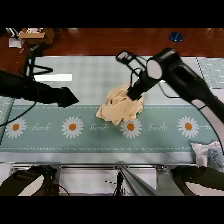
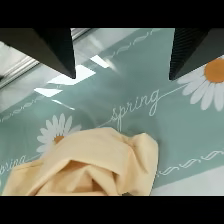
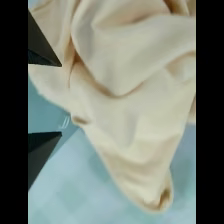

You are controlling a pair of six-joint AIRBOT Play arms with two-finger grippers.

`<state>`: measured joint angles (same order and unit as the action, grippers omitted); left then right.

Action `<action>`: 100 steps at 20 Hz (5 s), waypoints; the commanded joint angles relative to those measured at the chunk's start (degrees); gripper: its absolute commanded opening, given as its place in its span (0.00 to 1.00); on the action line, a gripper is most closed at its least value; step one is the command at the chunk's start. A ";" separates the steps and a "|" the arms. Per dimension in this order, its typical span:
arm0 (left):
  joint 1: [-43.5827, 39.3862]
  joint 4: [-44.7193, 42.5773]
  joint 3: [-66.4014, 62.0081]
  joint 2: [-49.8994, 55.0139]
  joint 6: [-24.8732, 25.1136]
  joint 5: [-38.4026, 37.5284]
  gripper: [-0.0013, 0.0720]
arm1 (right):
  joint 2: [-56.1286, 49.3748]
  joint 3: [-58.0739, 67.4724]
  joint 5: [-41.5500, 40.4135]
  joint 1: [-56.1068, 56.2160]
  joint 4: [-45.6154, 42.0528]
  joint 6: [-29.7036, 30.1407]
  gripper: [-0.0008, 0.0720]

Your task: Fold the shirts.

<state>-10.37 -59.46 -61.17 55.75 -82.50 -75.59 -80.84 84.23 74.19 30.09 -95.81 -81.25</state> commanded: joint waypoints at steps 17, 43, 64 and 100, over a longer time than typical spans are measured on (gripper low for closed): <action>-0.98 42.58 13.29 36.65 18.97 14.67 0.74 | -0.22 -0.22 0.61 -48.48 27.85 5.53 0.68; 1.42 43.34 12.39 35.67 22.47 3.89 0.05 | -15.04 -24.59 -35.52 -28.81 71.76 25.09 0.65; 28.24 53.02 -29.24 -2.36 28.68 9.92 0.04 | 34.16 -7.37 -26.05 -52.89 67.71 23.37 0.06; 18.36 6.80 20.24 -14.05 10.05 26.58 0.04 | 1.70 -11.32 -29.03 -37.59 35.54 -0.57 0.06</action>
<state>11.44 -52.93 -43.51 38.00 -72.84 -60.25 -72.77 73.23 59.64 -7.77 -68.64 -81.08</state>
